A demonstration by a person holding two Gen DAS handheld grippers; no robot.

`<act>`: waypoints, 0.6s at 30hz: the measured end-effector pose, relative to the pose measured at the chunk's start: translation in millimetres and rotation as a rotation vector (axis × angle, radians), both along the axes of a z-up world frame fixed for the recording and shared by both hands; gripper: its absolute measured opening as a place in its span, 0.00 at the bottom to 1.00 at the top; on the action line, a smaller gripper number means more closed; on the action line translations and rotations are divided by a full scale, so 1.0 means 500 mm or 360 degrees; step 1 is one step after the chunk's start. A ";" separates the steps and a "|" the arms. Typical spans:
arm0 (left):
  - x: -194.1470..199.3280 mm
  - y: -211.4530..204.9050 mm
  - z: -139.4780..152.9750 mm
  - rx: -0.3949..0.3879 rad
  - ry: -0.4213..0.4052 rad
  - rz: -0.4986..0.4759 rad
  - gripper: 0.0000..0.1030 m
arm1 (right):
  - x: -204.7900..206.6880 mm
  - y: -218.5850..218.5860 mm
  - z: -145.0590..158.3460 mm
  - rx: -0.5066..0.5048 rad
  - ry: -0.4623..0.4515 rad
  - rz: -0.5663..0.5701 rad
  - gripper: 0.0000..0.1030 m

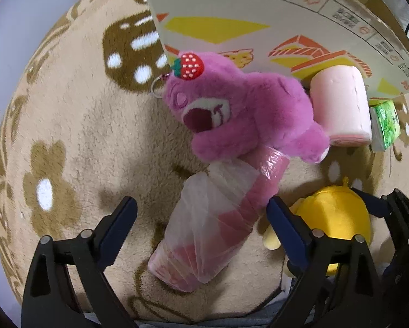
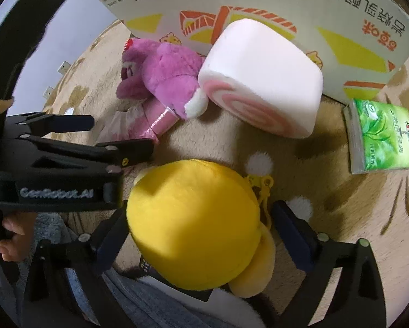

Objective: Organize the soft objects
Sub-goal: 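Lower the left tool to the pink bagged bottle while the right tool reaches the yellow plush, then grasp the pink bagged bottle with the left tool while the right tool grasps the yellow plush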

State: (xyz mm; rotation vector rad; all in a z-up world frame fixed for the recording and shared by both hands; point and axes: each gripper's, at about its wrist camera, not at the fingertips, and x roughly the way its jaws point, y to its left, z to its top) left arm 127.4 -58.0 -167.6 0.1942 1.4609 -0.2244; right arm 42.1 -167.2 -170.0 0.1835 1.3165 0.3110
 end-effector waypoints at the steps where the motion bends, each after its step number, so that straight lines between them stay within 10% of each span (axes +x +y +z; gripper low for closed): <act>1: 0.002 0.001 -0.002 -0.0007 0.0007 0.0003 0.89 | -0.001 0.001 0.001 0.0004 -0.0002 0.0005 0.91; 18: -0.031 -0.002 0.022 -0.0073 -0.0034 -0.0009 0.48 | -0.003 -0.018 0.017 -0.0043 -0.0057 -0.0102 0.84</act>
